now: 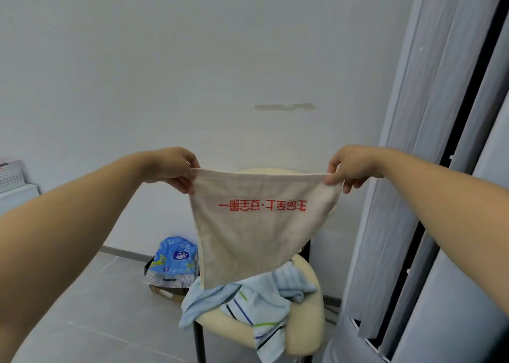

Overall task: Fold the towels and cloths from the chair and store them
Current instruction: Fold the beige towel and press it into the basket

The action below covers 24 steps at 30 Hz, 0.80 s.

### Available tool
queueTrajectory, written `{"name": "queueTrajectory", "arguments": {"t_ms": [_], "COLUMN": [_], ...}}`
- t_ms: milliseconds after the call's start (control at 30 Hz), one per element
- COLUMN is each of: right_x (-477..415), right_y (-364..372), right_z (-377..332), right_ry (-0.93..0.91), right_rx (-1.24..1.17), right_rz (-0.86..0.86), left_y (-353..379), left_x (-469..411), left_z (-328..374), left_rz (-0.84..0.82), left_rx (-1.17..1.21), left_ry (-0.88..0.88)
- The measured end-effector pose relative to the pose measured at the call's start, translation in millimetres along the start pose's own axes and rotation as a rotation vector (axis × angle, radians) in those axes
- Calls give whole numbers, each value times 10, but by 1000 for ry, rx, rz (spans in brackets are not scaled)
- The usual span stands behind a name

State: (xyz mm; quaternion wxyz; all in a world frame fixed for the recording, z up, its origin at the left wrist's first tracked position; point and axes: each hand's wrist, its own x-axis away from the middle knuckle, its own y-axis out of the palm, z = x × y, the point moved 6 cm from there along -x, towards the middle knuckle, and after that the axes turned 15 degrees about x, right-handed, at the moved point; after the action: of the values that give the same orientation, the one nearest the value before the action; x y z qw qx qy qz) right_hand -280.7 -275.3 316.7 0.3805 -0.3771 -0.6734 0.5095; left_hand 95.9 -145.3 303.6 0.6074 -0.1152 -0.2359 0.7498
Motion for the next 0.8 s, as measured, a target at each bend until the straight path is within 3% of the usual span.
{"name": "queueTrajectory", "arguments": {"t_ms": [267,467,600,800], "right_x": [-53,-296,-440,-402], "right_y": [71,390,575,431], "right_z": [178,276,260,265], "right_ry": [-26,22,52,8], "right_rx": [-197,-265,-377,-469], "right_rz": [-196,-154,-14,372], "left_y": [-26,194,288,63], "left_x": [-120,-453,-661,-528], "left_z": [-95,-362,-391,-63], "left_rz": [-180,-48,155,424], "left_rx": [153,101,136,11], "left_ry": [-138,-129,-18,299]}}
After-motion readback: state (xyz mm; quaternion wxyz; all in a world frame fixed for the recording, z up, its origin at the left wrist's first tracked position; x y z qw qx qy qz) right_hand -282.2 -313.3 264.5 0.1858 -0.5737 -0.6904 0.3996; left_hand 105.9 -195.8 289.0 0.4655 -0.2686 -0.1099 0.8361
